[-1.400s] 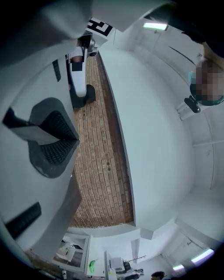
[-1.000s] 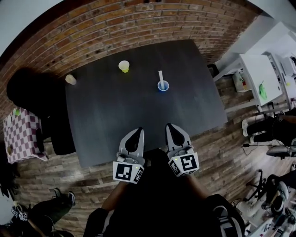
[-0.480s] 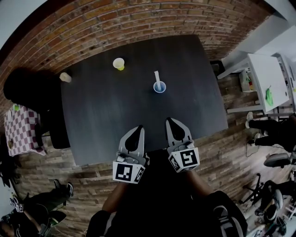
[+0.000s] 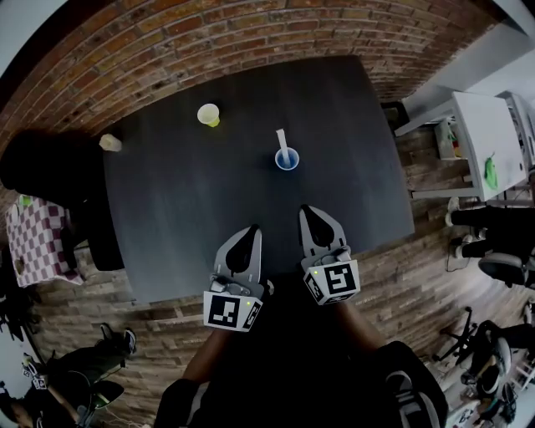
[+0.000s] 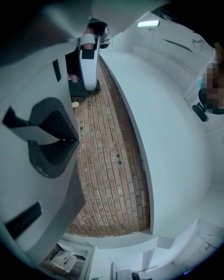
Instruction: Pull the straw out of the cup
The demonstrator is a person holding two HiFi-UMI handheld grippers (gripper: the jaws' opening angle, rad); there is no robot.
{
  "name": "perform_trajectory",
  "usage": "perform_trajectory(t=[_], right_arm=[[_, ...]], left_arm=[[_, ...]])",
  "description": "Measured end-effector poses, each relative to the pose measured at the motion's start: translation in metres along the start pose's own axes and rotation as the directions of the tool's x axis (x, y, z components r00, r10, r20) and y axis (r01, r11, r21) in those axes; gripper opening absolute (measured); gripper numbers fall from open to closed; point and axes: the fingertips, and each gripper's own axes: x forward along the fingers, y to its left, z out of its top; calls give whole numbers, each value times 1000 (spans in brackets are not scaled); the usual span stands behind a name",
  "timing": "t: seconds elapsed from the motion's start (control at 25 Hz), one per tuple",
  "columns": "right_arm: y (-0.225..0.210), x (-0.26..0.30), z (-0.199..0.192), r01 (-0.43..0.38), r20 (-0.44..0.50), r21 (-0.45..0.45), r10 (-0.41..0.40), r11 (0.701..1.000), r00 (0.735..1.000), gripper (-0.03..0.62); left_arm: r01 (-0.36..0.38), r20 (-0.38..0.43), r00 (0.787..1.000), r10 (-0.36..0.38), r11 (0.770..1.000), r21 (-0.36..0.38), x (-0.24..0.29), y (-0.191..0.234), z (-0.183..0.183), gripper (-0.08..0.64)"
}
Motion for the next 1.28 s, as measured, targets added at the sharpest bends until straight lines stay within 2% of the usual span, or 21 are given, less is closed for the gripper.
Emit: perform_trajectory(t=[0.64, 1.28], right_arm=[[-23, 54, -29, 48, -93, 5, -48, 999, 995, 8], [-50, 111, -70, 87, -194, -16, -88, 996, 977, 8]], left_arm=[[38, -55, 998, -40, 999, -37, 52, 32, -20, 5], [40, -81, 996, -49, 993, -107, 85, 62, -43, 5]])
